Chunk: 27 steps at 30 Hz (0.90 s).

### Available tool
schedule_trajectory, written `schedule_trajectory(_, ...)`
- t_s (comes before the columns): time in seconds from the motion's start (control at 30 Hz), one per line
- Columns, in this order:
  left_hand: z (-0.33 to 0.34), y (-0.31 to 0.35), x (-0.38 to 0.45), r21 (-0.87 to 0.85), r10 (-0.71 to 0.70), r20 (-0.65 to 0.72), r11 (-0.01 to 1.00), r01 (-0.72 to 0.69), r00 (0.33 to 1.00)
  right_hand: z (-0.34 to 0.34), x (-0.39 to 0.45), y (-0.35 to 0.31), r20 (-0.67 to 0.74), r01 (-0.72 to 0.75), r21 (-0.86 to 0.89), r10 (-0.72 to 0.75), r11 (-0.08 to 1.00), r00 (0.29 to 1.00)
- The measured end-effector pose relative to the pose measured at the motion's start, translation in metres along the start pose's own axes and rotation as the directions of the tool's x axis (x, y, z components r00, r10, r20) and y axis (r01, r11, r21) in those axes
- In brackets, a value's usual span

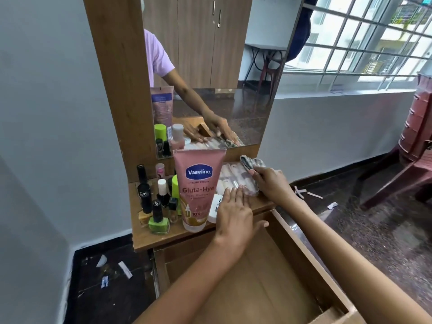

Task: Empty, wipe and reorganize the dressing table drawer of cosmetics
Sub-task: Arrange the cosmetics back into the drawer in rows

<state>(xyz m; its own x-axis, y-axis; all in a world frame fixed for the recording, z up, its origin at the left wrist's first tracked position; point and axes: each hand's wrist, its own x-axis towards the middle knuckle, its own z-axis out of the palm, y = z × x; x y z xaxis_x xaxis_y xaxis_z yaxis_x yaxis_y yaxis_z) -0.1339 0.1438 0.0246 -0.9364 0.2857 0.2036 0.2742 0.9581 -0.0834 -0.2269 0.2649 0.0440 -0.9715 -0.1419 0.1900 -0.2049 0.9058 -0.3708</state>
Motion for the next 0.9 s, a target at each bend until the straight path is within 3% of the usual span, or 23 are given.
schedule_trajectory(0.1, 0.002, 0.002, -0.003, 0.035, 0.012, 0.007, 0.999, -0.012, 1.000, 0.003, -0.015, 0.006, 0.177, 0.047, -0.044, -0.039, 0.998, 0.983)
schedule_trajectory(0.4, 0.006, 0.000, -0.009, 0.086, 0.032, -0.015, 0.996, -0.031, 0.999, 0.007, -0.006, -0.002, 0.239, -0.018, -0.044, 0.028, 0.999, 0.971)
schedule_trajectory(0.5, -0.002, 0.000, -0.014, 0.060, 0.033, -0.056, 0.998, -0.029, 0.998, 0.003, -0.008, 0.001, 0.252, -0.024, 0.074, 0.005, 0.997, 0.968)
schedule_trajectory(0.6, -0.009, 0.000, -0.030, 0.022, 0.071, -0.161, 0.997, -0.068, 0.984, -0.004, -0.017, 0.003, 0.132, -0.035, 0.271, -0.001, 0.962, 0.991)
schedule_trajectory(0.67, -0.012, -0.003, -0.049, -0.005, 0.086, -0.206, 0.996, -0.088, 0.975, -0.004, -0.027, 0.002, -0.039, 0.065, 0.291, -0.056, 0.955, 0.998)
schedule_trajectory(0.73, -0.011, -0.006, -0.072, -0.043, 0.109, -0.247, 0.991, -0.123, 0.963, 0.000, -0.039, 0.000, -0.147, 0.243, 0.240, -0.212, 0.940, 0.966)
schedule_trajectory(0.83, -0.006, -0.016, -0.101, -0.019, 0.131, -0.299, 0.990, -0.143, 0.945, 0.014, -0.054, -0.002, 0.020, 0.443, 0.123, -0.448, 0.888, 0.894)
schedule_trajectory(0.9, -0.004, -0.024, -0.114, -0.018, 0.092, -0.311, 0.995, -0.103, 0.946, 0.022, -0.057, -0.003, 0.094, 0.509, 0.066, -0.513, 0.858, 0.853)
